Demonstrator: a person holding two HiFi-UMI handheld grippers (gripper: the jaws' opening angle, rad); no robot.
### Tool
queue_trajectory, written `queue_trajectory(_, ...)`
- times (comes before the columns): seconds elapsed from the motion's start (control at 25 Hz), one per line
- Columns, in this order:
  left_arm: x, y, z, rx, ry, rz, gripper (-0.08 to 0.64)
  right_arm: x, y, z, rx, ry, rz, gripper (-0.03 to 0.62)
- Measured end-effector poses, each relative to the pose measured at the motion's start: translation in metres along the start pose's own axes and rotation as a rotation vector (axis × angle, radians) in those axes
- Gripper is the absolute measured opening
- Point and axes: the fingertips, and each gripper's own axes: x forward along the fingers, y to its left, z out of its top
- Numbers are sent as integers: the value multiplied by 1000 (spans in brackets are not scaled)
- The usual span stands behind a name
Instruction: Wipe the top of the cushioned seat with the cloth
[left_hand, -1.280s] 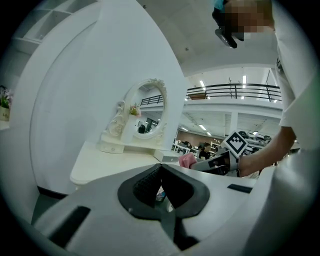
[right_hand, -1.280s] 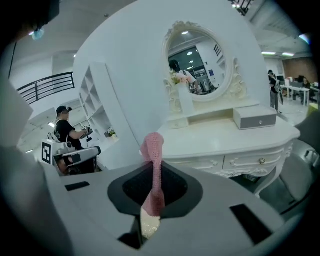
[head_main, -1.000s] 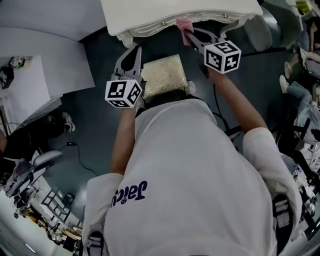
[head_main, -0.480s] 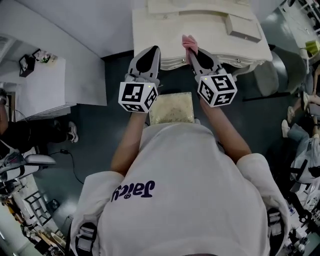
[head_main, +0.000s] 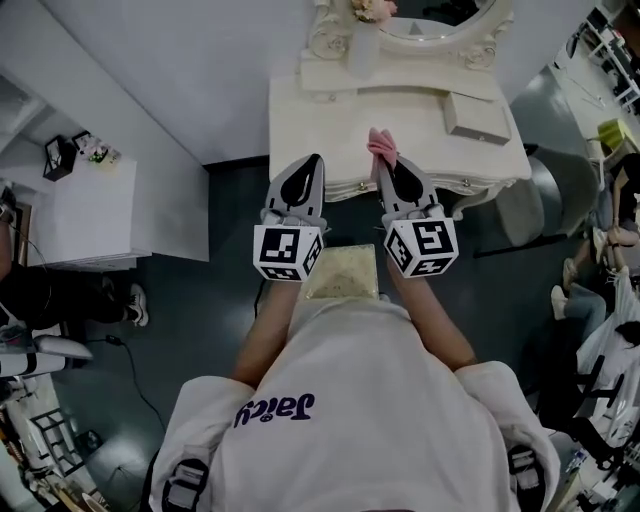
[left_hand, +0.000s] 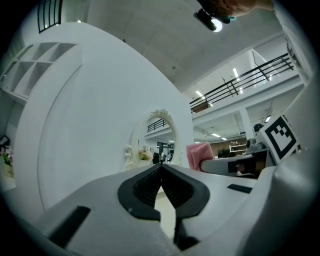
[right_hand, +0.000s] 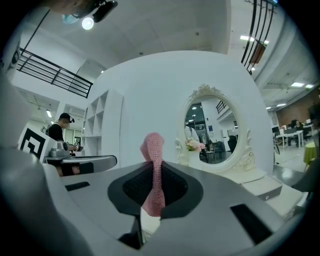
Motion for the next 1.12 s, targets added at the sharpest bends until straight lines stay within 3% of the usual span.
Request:
queue_trajectory(0.52,2,10,8,8,-17,6,14,9,7,-1,-6,-8,9,26)
queue_trajectory(1.12,4,-4,1,1,-8,-14,14,-3,-16,-14,11,30,-25,26)
